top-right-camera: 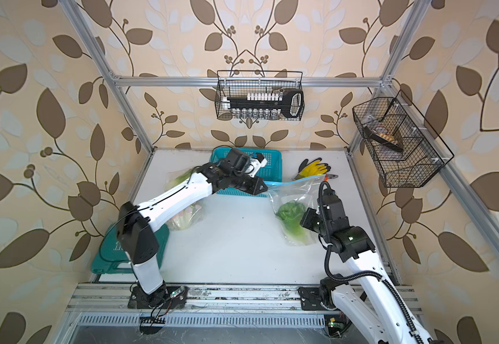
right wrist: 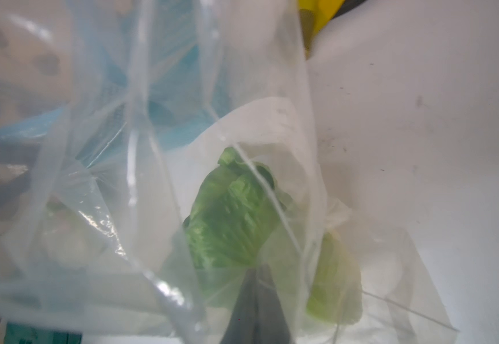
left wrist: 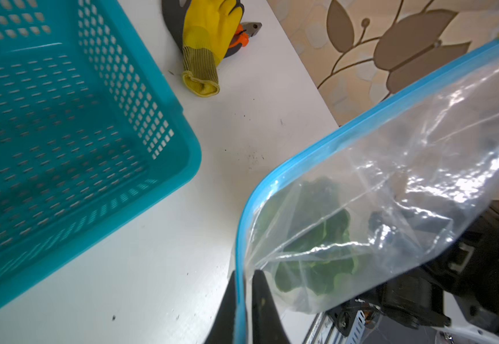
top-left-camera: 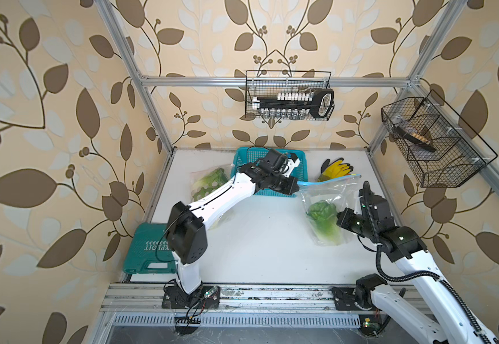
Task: Put the chinese cabbages into a zipper bag and zip it
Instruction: Place the zipper food storage bag at the center of the board.
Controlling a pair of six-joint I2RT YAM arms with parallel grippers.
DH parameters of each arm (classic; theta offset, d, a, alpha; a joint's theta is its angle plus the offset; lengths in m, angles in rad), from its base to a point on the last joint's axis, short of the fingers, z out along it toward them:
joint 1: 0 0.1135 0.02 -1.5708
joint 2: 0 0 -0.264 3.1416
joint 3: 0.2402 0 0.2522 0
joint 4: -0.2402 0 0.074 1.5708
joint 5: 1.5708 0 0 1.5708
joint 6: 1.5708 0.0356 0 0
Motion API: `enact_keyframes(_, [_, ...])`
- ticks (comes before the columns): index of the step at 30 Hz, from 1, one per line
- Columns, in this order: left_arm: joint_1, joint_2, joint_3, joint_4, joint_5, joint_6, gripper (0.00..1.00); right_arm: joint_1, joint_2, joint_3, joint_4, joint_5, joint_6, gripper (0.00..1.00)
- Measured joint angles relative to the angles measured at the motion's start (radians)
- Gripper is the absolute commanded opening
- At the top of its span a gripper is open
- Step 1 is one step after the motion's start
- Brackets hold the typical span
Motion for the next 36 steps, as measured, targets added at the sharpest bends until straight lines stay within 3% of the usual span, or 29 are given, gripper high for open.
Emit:
enact_keyframes(4, [-0.010,0.190,0.162,-0.040,-0.008,0.017,0.39,-0.123,0.092,-0.023,0.020,0.051,-0.009,0.00])
enact_keyframes(6, [-0.003,0.239,0.221,-0.075,-0.017,0.032,0.45,-0.175,0.179,-0.023,0.069,0.063,-0.016,0.00])
enact_keyframes(8, [0.008,0.248,0.249,-0.096,-0.031,0.045,0.53,-0.201,0.246,-0.023,0.113,0.066,-0.027,0.00])
enact_keyframes(12, [0.037,0.196,0.225,-0.095,-0.056,0.073,0.57,-0.211,0.324,-0.023,0.183,0.088,-0.068,0.01])
enact_keyframes(17, [0.074,-0.007,0.003,-0.068,-0.101,0.104,0.59,-0.212,0.329,-0.023,0.254,0.105,-0.171,0.43])
enact_keyframes(22, [0.089,-0.294,-0.283,0.004,-0.174,0.135,0.60,-0.213,0.323,-0.011,0.261,0.143,-0.264,0.76])
enact_keyframes(24, [0.089,-0.406,-0.382,0.032,-0.214,0.142,0.61,-0.213,0.302,-0.010,0.260,0.158,-0.273,0.82])
enact_keyframes(31, [0.108,-0.789,-0.709,0.185,-0.409,0.134,0.60,-0.203,0.243,0.067,0.238,0.159,-0.275,0.83])
enact_keyframes(35, [0.122,-0.998,-0.904,0.295,-0.564,0.136,0.65,-0.179,0.129,0.046,0.296,0.179,-0.300,0.99])
enact_keyframes(36, [0.126,-1.031,-0.948,0.319,-0.610,0.140,0.66,-0.173,0.087,0.019,0.344,0.190,-0.319,1.00])
